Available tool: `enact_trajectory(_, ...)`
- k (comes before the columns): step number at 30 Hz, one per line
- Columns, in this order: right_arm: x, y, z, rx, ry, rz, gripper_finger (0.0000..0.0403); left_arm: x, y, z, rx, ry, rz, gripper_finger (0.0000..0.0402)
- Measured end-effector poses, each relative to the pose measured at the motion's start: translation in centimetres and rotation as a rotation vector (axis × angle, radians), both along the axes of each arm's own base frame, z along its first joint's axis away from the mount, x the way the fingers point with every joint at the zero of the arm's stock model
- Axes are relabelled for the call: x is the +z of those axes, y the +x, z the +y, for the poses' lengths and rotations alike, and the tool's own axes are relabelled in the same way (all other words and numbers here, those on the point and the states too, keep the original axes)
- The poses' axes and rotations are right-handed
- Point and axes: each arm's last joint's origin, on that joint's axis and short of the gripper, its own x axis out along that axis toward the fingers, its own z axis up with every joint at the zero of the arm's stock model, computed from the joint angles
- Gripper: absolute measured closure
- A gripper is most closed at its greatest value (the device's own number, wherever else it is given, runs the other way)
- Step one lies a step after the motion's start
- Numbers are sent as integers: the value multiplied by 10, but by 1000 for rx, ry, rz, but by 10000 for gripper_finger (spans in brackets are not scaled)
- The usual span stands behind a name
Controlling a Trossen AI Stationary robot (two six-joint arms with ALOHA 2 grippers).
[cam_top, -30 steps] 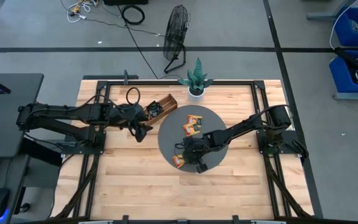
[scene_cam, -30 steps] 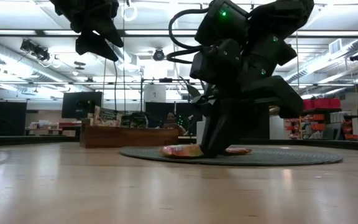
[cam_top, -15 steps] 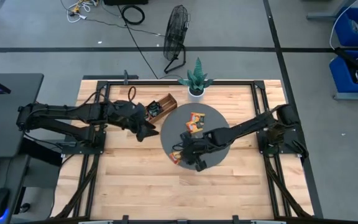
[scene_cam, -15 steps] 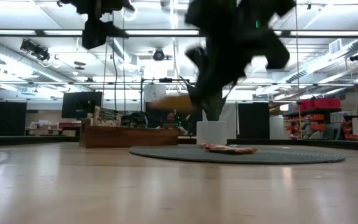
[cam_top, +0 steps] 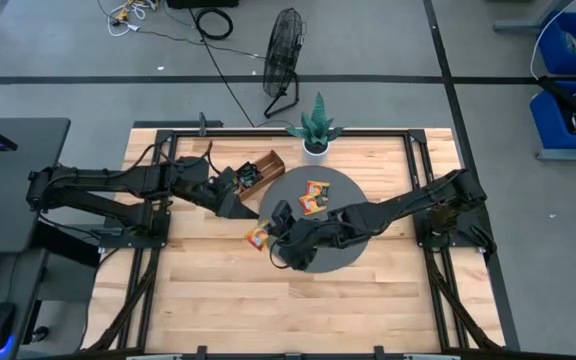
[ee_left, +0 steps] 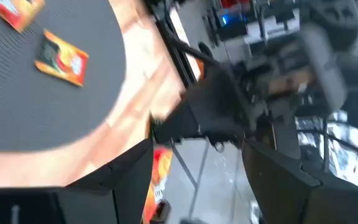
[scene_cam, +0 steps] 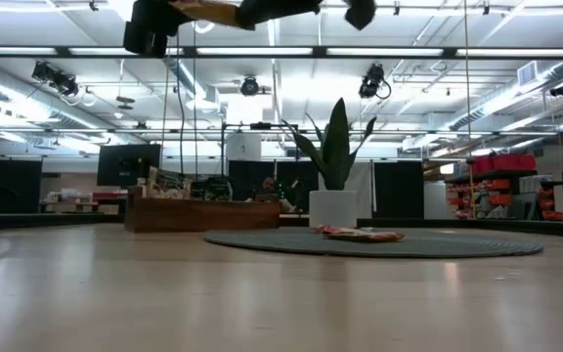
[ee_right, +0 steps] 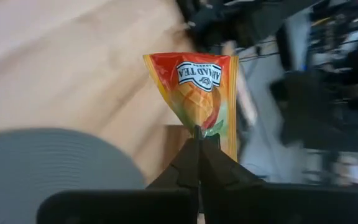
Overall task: Pick & Place Tea
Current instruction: Put the orange tea bag into the right section of the wooden organizer
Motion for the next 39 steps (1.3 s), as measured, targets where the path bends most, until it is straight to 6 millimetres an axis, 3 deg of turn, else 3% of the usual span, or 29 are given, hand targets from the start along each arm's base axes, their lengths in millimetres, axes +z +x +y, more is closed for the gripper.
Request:
enact_trajectory(8,4,2,0,-22,-102,-35,403,0,-1,-9,-70,-39,7,152)
enact_trajectory(15,9,2,11,25,-151,-87,403,-1,-1,-10,-62,-30,18,152)
enact_trajectory(30,11,0,17,-7,-182,-112,403,-4,-2,-13,-70,-45,56,153)
enact_trajectory(34,12,1,16,-19,-178,-118,403,-4,-2,-15,-78,-52,58,172)
enact_trajectory(39,12,1,16,-15,-171,-121,403,-4,-2,-15,-77,-51,58,223)
